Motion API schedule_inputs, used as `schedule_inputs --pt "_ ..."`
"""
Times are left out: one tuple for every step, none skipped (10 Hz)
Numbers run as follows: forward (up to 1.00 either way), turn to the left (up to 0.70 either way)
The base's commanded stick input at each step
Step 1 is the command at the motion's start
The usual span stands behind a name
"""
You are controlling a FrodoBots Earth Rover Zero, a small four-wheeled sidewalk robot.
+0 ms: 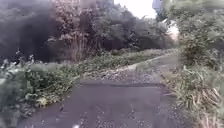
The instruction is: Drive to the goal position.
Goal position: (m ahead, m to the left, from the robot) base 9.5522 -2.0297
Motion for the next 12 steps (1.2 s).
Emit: schedule_inputs --pt "0.85 -0.34" --pt "0.85 -0.34" --pt "0.85 -0.22" --pt "0.85 -0.05" --pt "0.85 0.00" --pt "0.85 0.00" --pt "0.85 0.00" --pt "0.85 0.00" --pt "0.85 0.00" --pt "0.85 0.00" --pt "0.85 -0.02" --pt "0.85 -0.05"
